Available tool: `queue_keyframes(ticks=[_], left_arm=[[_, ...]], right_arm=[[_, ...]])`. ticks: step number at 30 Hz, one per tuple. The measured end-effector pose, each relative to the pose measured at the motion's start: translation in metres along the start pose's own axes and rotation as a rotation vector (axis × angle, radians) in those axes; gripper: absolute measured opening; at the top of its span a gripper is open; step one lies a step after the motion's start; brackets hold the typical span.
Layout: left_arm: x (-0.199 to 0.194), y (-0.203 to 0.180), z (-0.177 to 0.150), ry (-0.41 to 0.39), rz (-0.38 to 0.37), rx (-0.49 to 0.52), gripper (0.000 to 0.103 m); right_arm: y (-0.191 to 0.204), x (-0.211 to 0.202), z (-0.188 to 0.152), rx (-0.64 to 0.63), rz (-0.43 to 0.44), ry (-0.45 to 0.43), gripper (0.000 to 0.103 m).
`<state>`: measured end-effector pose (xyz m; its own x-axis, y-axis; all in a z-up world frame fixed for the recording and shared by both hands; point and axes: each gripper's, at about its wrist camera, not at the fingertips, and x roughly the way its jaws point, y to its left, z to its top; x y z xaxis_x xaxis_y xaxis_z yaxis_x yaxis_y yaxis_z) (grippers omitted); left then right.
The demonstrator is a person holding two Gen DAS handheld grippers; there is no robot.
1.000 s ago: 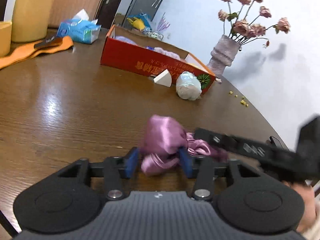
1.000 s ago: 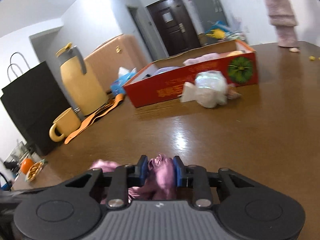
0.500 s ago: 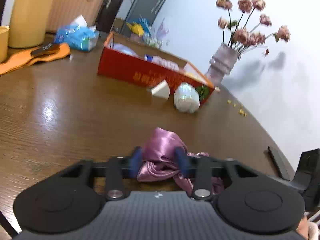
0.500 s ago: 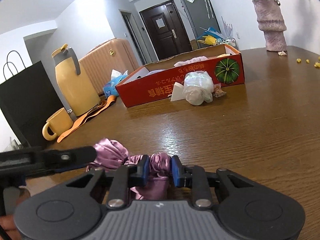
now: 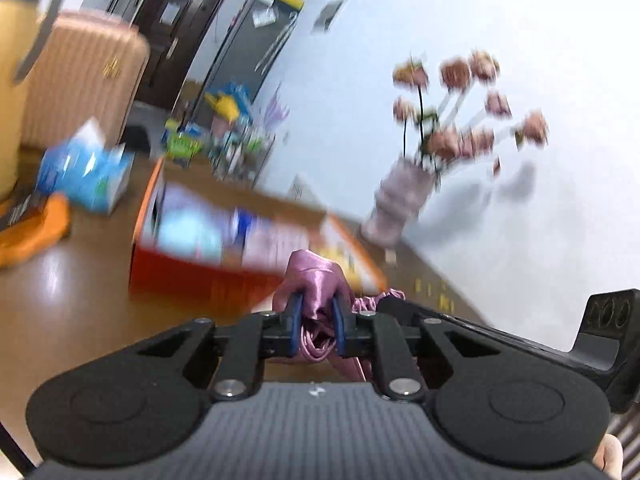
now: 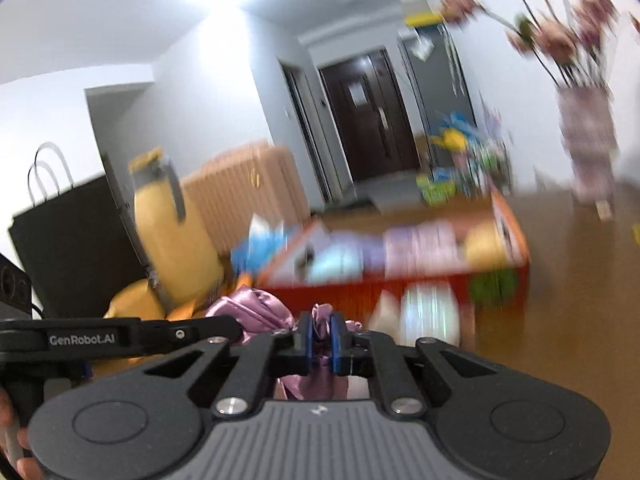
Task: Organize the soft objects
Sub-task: 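Carry the pink satin bow into the box and open both grippers, then lift both grippers out of the box back over the table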
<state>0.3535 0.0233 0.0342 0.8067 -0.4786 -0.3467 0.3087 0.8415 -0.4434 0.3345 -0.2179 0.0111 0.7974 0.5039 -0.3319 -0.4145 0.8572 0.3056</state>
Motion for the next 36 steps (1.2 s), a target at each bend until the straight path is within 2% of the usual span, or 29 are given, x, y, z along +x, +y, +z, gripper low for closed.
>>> queue_keyframes(ticks=[2,5,8,11,13,15,17,19,20,21,22,24,26,27,30,31,33,34,36], left_arm=[[0.030,0.012,0.034,0.020,0.017,-0.026,0.016],[0.081,0.030,0.070,0.089,0.070,-0.070,0.016],[0.117,0.046,0.075,0.168,0.179,-0.047,0.016],[0.132,0.055,0.059,0.224,0.278,0.042,0.019],[0.134,0.061,0.051,0.243,0.347,0.086,0.028],[0.132,0.061,0.046,0.220,0.386,0.150,0.045],[0.128,0.061,0.047,0.186,0.398,0.176,0.048],[0.128,0.060,0.047,0.189,0.404,0.192,0.044],[0.131,0.060,0.047,0.207,0.410,0.208,0.036],[0.134,0.059,0.047,0.228,0.426,0.216,0.032],[0.133,0.058,0.046,0.241,0.440,0.217,0.032],[0.120,0.055,0.050,0.212,0.442,0.215,0.032],[0.104,0.049,0.058,0.180,0.434,0.219,0.033],[0.094,0.044,0.064,0.162,0.430,0.220,0.033],[0.060,0.024,0.078,0.097,0.426,0.245,0.035],[0.047,0.017,0.081,0.071,0.426,0.258,0.036],[0.018,0.002,0.082,0.017,0.431,0.274,0.051],[0.004,-0.004,0.079,-0.008,0.424,0.286,0.054],[-0.025,-0.017,0.068,-0.046,0.406,0.318,0.071]], right_arm=[[-0.008,0.031,0.042,-0.016,0.003,-0.014,0.009],[-0.023,0.086,0.085,-0.042,-0.022,0.039,0.009],[-0.048,0.148,0.104,0.027,-0.032,0.172,0.009],[-0.062,0.195,0.094,0.092,-0.008,0.296,0.009],[-0.059,0.215,0.081,0.084,-0.004,0.352,0.009],[-0.052,0.230,0.067,0.065,0.009,0.403,0.010],[-0.044,0.242,0.056,0.042,0.014,0.445,0.014],[-0.035,0.247,0.052,0.007,-0.010,0.457,0.018],[-0.031,0.248,0.050,-0.015,-0.031,0.453,0.023],[-0.031,0.248,0.051,-0.026,-0.046,0.454,0.024],[-0.030,0.247,0.050,-0.025,-0.051,0.453,0.024],[-0.033,0.237,0.056,0.000,-0.037,0.432,0.026],[-0.035,0.217,0.069,0.008,-0.030,0.390,0.042],[-0.035,0.205,0.077,0.001,-0.033,0.365,0.045],[-0.034,0.160,0.102,-0.030,-0.053,0.286,0.047],[-0.033,0.144,0.108,-0.034,-0.059,0.261,0.050],[-0.032,0.108,0.119,-0.058,-0.082,0.210,0.055],[-0.029,0.088,0.122,-0.077,-0.096,0.181,0.058],[-0.025,0.047,0.124,-0.123,-0.103,0.117,0.064]])
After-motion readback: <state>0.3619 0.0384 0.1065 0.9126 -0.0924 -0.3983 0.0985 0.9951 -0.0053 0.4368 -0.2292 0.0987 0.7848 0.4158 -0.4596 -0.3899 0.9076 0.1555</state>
